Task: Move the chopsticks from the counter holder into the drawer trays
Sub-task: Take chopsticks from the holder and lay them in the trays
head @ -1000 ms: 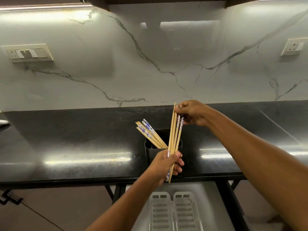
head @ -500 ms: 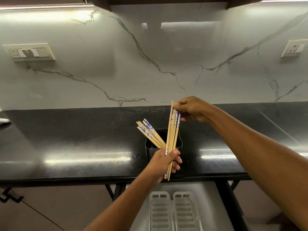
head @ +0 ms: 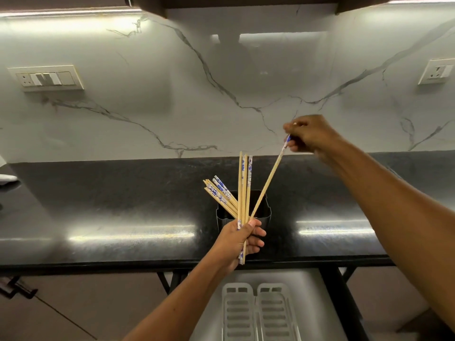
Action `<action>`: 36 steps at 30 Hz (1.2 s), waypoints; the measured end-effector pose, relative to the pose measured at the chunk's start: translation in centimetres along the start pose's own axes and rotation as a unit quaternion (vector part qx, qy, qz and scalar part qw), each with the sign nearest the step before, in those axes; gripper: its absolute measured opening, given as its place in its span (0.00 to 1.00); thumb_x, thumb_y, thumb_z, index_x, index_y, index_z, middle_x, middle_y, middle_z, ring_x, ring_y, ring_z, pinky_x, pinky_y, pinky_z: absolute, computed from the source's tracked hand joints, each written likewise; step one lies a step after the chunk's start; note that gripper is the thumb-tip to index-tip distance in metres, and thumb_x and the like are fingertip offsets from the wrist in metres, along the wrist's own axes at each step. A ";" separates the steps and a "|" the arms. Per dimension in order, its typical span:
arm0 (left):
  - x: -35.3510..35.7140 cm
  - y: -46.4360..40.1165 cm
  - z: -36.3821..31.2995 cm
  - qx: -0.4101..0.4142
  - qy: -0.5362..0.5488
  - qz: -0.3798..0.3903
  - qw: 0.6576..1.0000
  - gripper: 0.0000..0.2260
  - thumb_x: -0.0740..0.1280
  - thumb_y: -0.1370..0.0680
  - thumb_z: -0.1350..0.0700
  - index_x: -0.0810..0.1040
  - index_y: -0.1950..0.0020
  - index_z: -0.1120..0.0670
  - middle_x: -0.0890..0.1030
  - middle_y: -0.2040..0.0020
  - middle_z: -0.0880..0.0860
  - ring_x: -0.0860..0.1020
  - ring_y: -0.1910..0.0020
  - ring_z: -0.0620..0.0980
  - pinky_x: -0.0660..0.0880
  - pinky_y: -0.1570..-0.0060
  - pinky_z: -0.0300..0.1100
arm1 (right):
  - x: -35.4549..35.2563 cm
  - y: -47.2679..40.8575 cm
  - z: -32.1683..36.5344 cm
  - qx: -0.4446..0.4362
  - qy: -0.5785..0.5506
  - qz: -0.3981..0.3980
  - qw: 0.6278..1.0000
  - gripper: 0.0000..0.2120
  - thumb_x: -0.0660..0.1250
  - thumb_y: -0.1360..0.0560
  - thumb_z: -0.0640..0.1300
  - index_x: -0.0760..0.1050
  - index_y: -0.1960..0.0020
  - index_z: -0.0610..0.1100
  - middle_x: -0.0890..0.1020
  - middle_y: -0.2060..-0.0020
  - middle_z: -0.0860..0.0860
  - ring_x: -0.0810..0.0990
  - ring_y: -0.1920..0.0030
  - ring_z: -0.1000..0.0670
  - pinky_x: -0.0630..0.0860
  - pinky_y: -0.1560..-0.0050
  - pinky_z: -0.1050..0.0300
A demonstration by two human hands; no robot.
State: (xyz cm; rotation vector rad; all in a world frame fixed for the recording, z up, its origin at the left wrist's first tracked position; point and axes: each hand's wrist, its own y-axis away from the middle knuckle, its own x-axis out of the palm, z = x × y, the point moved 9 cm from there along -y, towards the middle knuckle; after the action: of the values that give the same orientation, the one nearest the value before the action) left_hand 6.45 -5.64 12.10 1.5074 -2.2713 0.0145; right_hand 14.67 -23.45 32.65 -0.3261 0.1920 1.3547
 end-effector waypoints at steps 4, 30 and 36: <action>-0.6 -0.8 -0.6 0.003 0.076 -0.049 0.996 0.10 0.61 0.19 0.55 0.76 0.45 0.60 0.84 0.58 0.56 0.83 0.62 0.49 0.80 0.63 0.40 | -3.7 0.8 0.9 -0.009 -0.114 -0.107 0.988 0.06 0.65 0.22 0.40 0.76 0.58 0.39 0.80 0.62 0.43 0.82 0.68 0.52 0.82 0.63 0.61; 1.7 -2.9 -3.5 0.029 0.105 -0.026 0.994 0.08 0.60 0.18 0.59 0.77 0.45 0.61 0.84 0.51 0.60 0.84 0.50 0.55 0.80 0.46 0.50 | 6.1 8.2 -5.1 -0.106 0.161 -0.090 0.977 0.04 0.65 0.23 0.42 0.79 0.54 0.46 0.81 0.59 0.53 0.79 0.59 0.57 0.76 0.52 0.62; 2.8 -1.9 -1.7 -0.011 0.057 0.028 0.998 0.11 0.61 0.19 0.59 0.76 0.42 0.63 0.84 0.48 0.62 0.83 0.46 0.56 0.80 0.45 0.50 | 5.8 2.6 -0.8 -0.092 0.104 -0.032 0.990 0.10 0.67 0.23 0.44 0.78 0.44 0.41 0.80 0.61 0.51 0.76 0.64 0.58 0.72 0.62 0.66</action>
State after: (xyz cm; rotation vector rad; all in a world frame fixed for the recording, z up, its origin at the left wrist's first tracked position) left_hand 7.76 -8.52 14.21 1.3960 -2.2150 0.0888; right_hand 13.40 -17.92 29.69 -0.6242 0.2283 1.2769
